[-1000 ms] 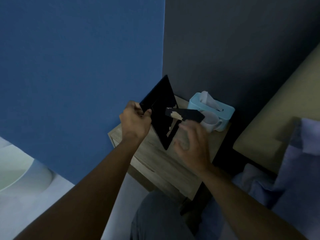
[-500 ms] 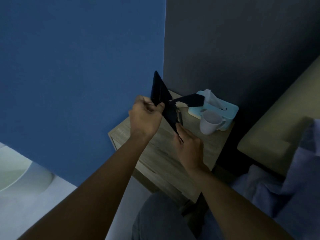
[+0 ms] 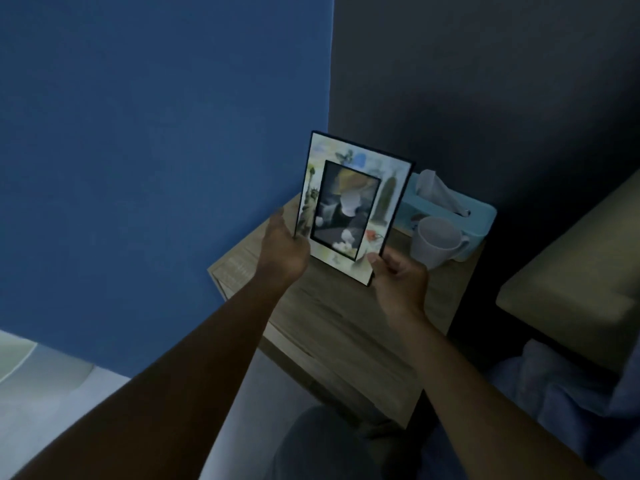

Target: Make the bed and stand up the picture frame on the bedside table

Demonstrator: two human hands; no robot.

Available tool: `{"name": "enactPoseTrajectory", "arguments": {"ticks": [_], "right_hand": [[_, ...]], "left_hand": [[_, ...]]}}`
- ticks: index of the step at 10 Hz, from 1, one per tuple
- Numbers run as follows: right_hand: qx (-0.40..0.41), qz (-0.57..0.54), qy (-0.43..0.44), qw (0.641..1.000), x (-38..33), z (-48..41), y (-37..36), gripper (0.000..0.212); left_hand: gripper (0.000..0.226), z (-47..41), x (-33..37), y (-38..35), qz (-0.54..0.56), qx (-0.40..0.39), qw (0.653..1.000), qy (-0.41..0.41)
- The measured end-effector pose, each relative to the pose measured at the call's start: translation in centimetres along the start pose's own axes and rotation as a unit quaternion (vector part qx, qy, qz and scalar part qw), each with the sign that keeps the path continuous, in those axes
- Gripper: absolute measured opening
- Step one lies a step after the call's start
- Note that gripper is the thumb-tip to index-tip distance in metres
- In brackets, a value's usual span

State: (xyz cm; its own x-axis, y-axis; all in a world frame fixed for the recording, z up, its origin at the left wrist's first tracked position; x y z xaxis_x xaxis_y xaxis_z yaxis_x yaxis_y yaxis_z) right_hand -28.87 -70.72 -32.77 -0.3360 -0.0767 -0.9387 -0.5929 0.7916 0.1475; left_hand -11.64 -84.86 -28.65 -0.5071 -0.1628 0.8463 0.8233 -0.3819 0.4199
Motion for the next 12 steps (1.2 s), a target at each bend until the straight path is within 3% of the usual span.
{"name": "enactPoseTrajectory", "arguments": {"ticks": [1, 3, 6, 7, 9, 10, 11, 12], "right_hand": [[0.000, -0.022, -0.053, 0.998, 2.9, -0.4, -0.5, 0.033], [-0.012, -0.033, -0.082, 0.996, 5.7, -1.3, -1.2, 0.023], [-0.005, -0.062, -0.142, 0.988, 8.7, -1.6, -1.4, 0.021], [-0.009, -0.048, -0.125, 0.991, 8.8, -1.6, -1.5, 0.021], [-0.019, 0.007, -0.083, 0.996, 7.8, -1.6, -1.3, 0.026], [-0.032, 0.004, -0.071, 0.997, 6.6, -1.4, -1.2, 0.044], [-0.022, 0.011, -0.031, 0.999, 4.3, -0.5, 0.0, 0.063], [-0.024, 0.044, 0.050, 0.997, 1.3, 1.1, 0.9, 0.054]], "left_hand": [[0.075, -2.1, -1.0, -1.1, -0.008, -0.024, 0.999, 0.020], [0.046, -5.2, -1.7, -2.3, -0.005, -0.023, 0.999, -0.028], [0.044, -6.5, -2.8, -3.1, -0.035, -0.017, 0.997, -0.071], [0.043, -6.4, -3.0, -3.2, -0.040, -0.015, 0.996, -0.083], [0.060, -6.2, -3.4, -3.2, -0.116, -0.041, 0.990, -0.065], [0.065, -5.0, -2.8, -2.3, -0.147, -0.041, 0.987, -0.055], [0.065, -2.8, -1.5, -0.7, -0.146, -0.004, 0.984, -0.105], [0.061, 0.4, -0.2, 0.7, -0.136, 0.003, 0.982, -0.131]]}}
Point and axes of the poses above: each hand's wrist, its own z-axis away from the middle knuckle, its own y-axis out of the back of the hand, x = y × z, the point moved 8 cm from there along -z, towards the middle knuckle, and after that the axes turned 14 degrees about y, right-handed, at the moved point
